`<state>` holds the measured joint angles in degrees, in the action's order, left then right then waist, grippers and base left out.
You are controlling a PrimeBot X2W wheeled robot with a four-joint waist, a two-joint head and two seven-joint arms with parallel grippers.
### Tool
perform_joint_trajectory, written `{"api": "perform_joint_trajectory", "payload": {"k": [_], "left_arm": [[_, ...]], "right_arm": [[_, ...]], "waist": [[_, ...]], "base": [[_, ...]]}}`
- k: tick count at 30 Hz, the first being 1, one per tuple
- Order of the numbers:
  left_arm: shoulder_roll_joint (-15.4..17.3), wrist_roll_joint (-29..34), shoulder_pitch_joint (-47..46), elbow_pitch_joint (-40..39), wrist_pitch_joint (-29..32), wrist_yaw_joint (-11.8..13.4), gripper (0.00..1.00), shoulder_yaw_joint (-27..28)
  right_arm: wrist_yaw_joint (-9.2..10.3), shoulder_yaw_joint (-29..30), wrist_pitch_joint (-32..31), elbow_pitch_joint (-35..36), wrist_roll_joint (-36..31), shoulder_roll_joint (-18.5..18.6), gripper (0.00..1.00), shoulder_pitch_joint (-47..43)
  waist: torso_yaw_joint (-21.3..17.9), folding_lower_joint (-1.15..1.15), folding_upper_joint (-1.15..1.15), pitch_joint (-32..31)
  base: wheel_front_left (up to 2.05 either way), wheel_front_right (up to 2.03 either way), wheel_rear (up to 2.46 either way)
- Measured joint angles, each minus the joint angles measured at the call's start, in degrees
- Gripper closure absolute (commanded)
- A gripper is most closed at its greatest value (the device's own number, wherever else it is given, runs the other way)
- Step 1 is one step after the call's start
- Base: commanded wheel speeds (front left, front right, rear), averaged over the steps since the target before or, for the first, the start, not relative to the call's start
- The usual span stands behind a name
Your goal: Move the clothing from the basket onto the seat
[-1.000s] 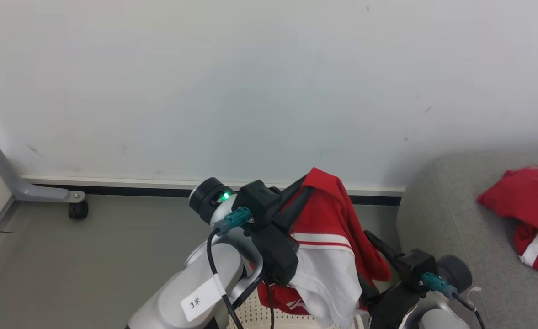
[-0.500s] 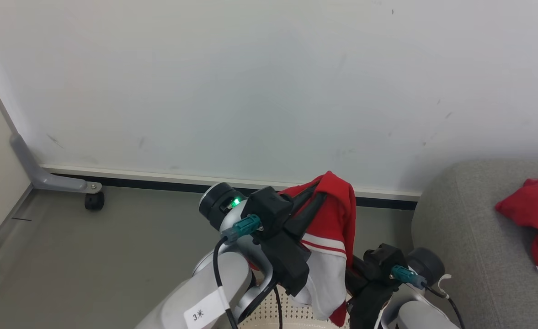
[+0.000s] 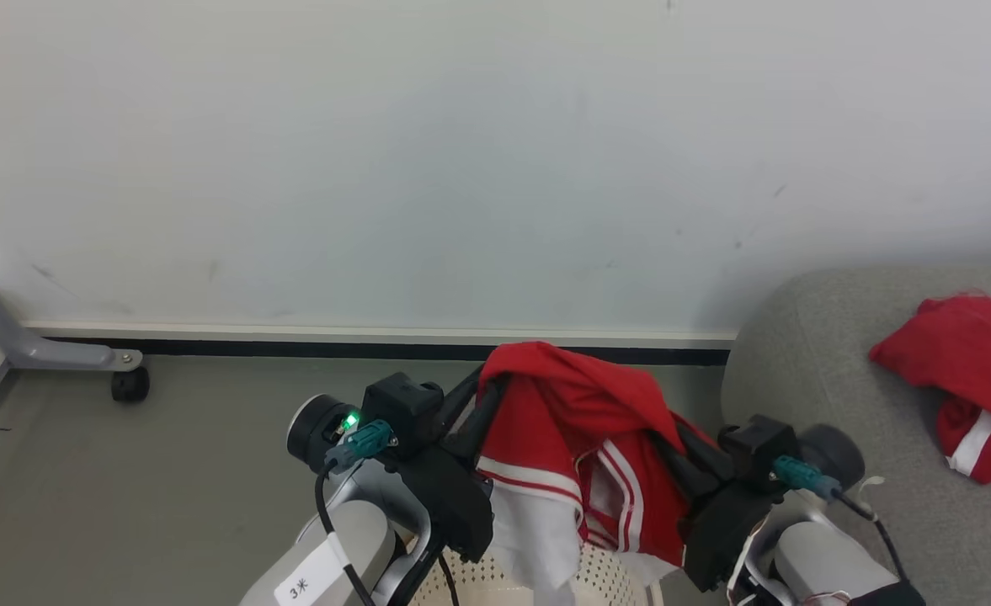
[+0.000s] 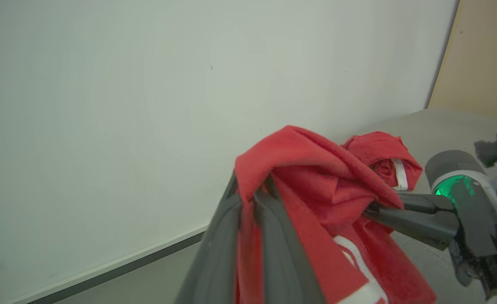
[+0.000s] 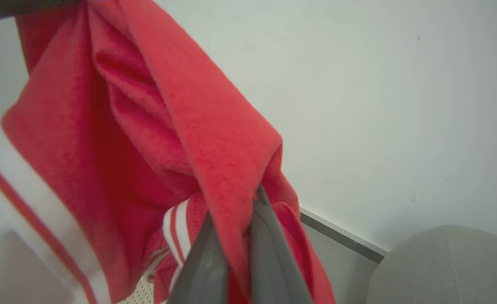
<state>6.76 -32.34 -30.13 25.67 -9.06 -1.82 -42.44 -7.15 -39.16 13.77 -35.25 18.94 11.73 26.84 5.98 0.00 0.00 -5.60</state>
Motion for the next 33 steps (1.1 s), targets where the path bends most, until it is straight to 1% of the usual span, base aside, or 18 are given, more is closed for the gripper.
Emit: {"api": "perform_joint_trajectory", "payload": {"k": [4, 6, 12, 17, 24, 29, 33], "left_arm": [[0.04, -0.37, 1.14, -0.09, -0.2, 0.32, 0.0, 0.44], [0.07, -0.48, 2.41, -0.26, -0.69, 0.82, 0.0, 0.68], [-0.07, -1.96, 4.3, -0.82, -1.64, 0.82, 0.0, 0.81], [-0.16, -2.19, 6.19, -1.35, -2.11, 0.82, 0.0, 0.63], [-0.67, -2.49, 8.52, -2.3, -2.69, 1.08, 0.0, 0.12], [-0.9, -2.5, 9.47, -2.89, -3.22, 1.4, 0.0, 0.09], [-1.37, -2.49, 9.51, -3.42, -3.49, 1.81, 0.0, -0.14]], "right_arm": [[0.0, 1.12, 0.02, 1.16, 0.31, 1.33, 1.0, 0.68], [0.0, 2.88, 0.44, 2.46, 0.52, 2.57, 1.0, 1.27], [0.18, 5.72, 0.47, 6.08, 0.76, 6.19, 1.0, 1.96], [1.7, 7.98, 0.49, 9.95, 0.76, 9.54, 1.0, 1.59], [4.23, 10.43, 0.51, 16.35, 0.74, 14.15, 1.0, -2.1], [5.72, 11.71, 0.49, 20.65, 0.74, 16.19, 1.0, -4.55], [6.48, 12.73, 0.34, 23.15, 0.74, 17.59, 1.0, -5.86]], "waist": [[-1.25, 0.0, 0.0, 0.14], [-2.6, 0.0, 0.0, 0.27], [-5.55, 0.0, 0.0, 0.51], [-8.34, 0.0, 0.0, 0.66], [-12.96, 0.0, 0.0, 0.86], [-16.61, 0.0, 0.0, 1.17], [-19.47, 0.0, 0.0, 1.6]], "base": [[0.0, 0.0, 0.0], [0.0, 0.0, 0.0], [0.0, 0.0, 0.0], [0.0, 0.0, 0.0], [0.0, 0.0, 0.0], [0.0, 0.0, 0.0], [0.0, 0.0, 0.0]]}}
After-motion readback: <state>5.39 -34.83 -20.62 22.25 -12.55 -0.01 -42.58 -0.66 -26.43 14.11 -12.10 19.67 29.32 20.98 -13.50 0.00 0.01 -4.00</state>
